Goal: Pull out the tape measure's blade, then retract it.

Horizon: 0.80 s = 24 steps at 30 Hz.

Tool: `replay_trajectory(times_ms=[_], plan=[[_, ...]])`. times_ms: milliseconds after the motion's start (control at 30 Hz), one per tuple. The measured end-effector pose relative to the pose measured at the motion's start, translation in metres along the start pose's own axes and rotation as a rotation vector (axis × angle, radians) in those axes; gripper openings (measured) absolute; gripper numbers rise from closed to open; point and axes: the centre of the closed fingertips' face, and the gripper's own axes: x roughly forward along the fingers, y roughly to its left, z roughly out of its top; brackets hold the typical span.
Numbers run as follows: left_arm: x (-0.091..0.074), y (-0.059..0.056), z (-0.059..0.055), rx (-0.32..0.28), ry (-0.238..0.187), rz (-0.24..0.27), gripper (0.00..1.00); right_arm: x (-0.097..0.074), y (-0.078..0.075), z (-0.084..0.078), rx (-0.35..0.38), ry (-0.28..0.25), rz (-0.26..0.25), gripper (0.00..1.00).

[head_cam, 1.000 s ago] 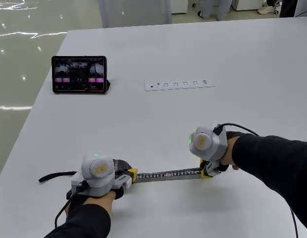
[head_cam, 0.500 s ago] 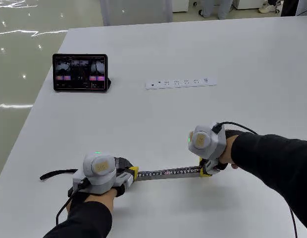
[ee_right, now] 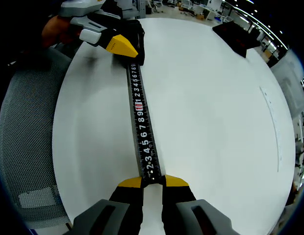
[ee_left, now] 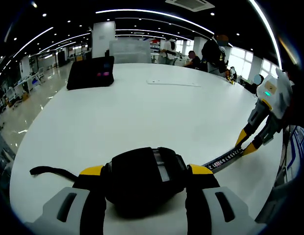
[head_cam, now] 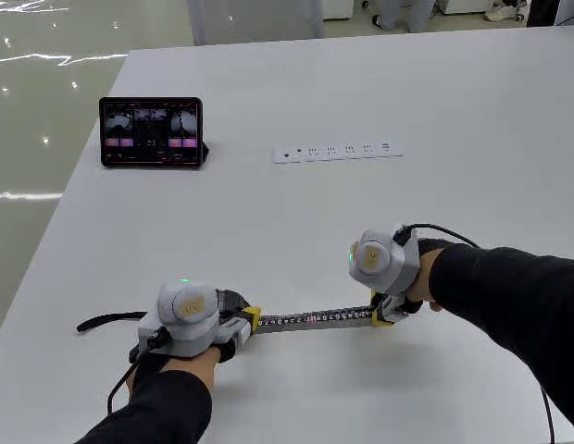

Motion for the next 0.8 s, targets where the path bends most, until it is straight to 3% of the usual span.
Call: replay_trajectory(times_ms=[800], plan=[[0.000,0.001,0.000,-0.001,0.000,0.001,0.62,0.002,0.001,0.010,-0.005,-0.011,0.004,0.10]])
